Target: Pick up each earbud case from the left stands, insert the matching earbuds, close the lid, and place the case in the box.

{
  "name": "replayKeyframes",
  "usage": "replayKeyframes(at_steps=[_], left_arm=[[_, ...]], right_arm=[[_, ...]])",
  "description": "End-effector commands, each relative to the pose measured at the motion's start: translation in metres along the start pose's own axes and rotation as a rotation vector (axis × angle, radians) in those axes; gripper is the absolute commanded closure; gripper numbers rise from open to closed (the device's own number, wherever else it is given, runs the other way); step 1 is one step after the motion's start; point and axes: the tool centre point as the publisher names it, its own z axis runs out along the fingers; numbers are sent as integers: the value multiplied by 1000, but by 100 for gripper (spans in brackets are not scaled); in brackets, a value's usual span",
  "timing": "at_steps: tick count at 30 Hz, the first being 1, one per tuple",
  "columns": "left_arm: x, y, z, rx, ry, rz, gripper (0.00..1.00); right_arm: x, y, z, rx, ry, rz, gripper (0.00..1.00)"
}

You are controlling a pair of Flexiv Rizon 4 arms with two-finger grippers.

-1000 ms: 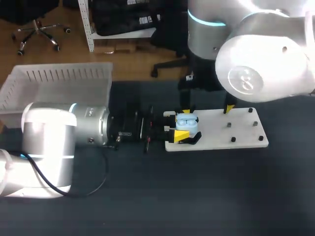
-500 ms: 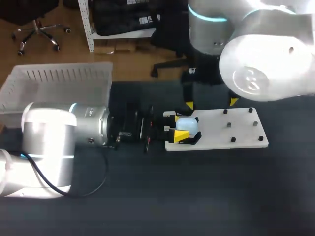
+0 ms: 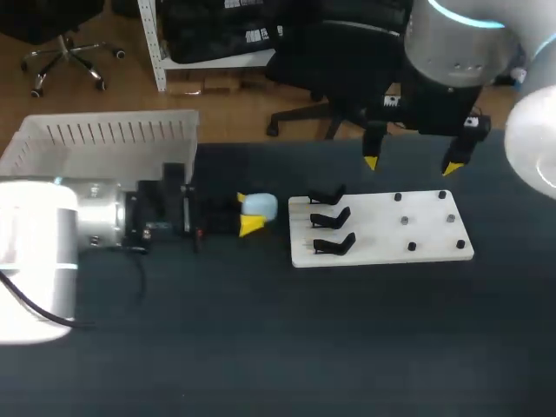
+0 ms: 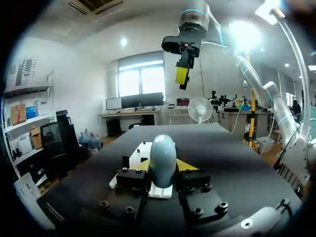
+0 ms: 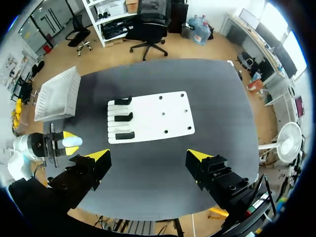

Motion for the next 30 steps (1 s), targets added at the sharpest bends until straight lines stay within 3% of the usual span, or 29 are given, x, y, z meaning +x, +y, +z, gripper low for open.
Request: replayKeyframes(at_steps=[1,2,4,10,15,20,28,29,30], left_arm=[[-1,22,-90,-380,73,-25,100],[5,37,-105,-488,78,-53,100],[9,59,-124,-618,49,-96,100],[14,117,-170,-845,53,-152,100],[6,149,-193,-910,80,-155,100],[0,172,-198,-925,93,-162,100],[-3,181,-196,-939,206,-108,98],[-4,180,-196,-944,235,-102,38],[-4,179,-196,-952,247,-97,0]], right_arm=[[4,-3,1,-6,-52,3,0],[4,-3,1,-6,-52,3,0],[4,-3,1,-6,-52,3,0],[4,-3,1,-6,-52,3,0],[4,-3,1,-6,-52,3,0],[4,-3,1,-6,-52,3,0],[4,-3,1,-6,-52,3,0],[4,-3,1,-6,-52,3,0],[4,-3,1,-6,-52,3,0]])
